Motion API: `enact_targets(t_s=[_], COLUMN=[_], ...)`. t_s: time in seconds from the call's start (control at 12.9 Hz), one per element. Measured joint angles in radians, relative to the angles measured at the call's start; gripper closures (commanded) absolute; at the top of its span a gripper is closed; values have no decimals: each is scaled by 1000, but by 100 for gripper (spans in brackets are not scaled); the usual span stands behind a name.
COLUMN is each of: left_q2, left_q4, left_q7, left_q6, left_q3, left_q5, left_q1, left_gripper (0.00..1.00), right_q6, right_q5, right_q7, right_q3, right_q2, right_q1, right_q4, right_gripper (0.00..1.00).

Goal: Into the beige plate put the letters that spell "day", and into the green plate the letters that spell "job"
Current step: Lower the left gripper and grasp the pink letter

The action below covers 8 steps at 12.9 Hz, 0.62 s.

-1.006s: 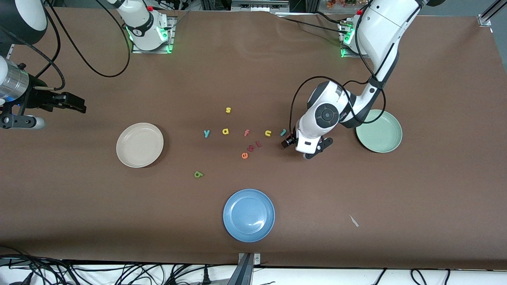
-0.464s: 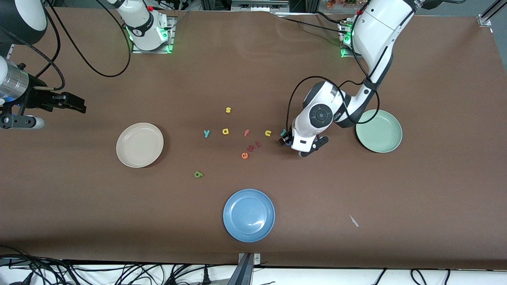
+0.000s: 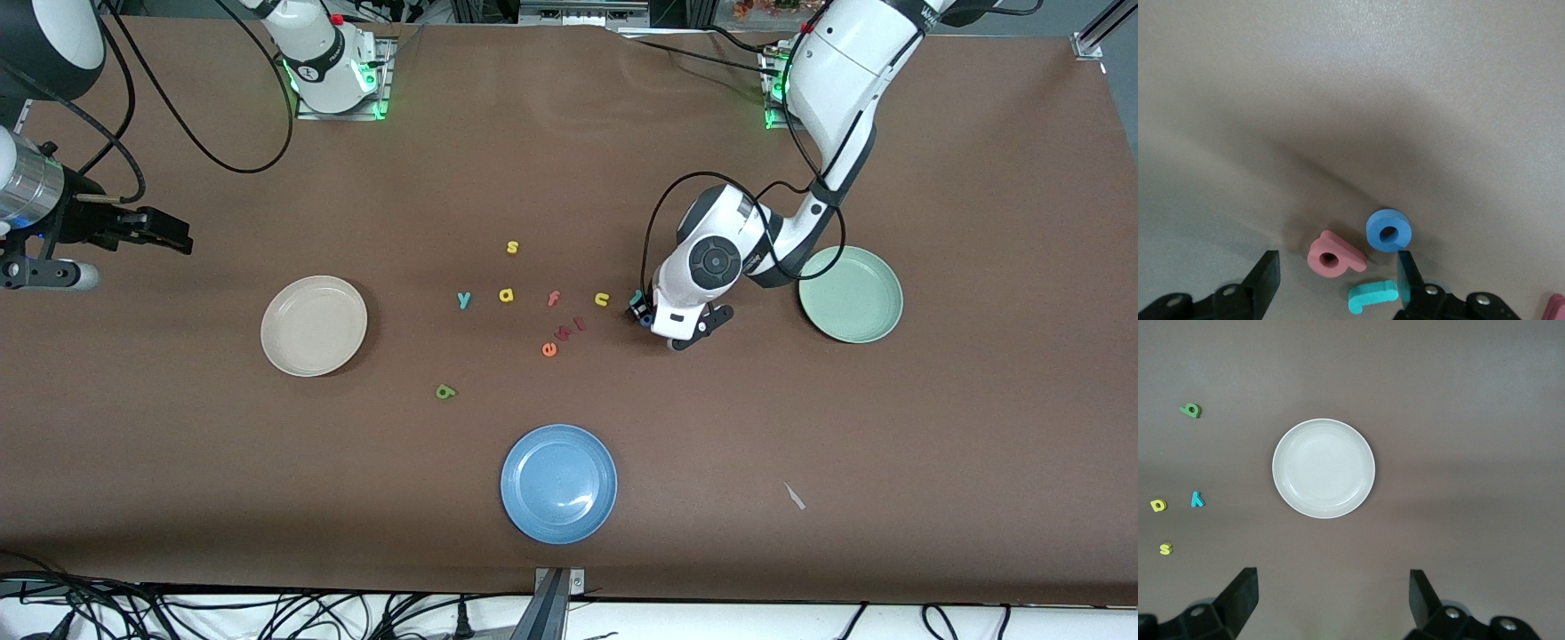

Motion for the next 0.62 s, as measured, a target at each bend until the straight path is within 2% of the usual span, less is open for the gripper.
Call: enact_targets(t_s=[0.15, 0.31, 0.46, 0.62], left_q2=[4, 7, 7, 5], left_q4=[-1, 1, 1, 1], left_q7=[0, 0, 0, 0], left_q6=[0, 2, 1, 0], left_q3=[1, 1, 1, 2], left_q5=[0, 0, 0, 0], left_q1=[0, 0, 0, 0], left_gripper=[43, 45, 54, 72], right_q6=[-1, -1, -1, -1], right_q5=[1, 2, 8, 36], right_q7=[0, 0, 0, 0], right_q3=[0, 0, 0, 1], right_q2=[0, 0, 0, 3], right_q1=[0, 0, 0, 0], right_q4=[0, 0, 0, 0], right_gripper=[0, 0, 0, 0])
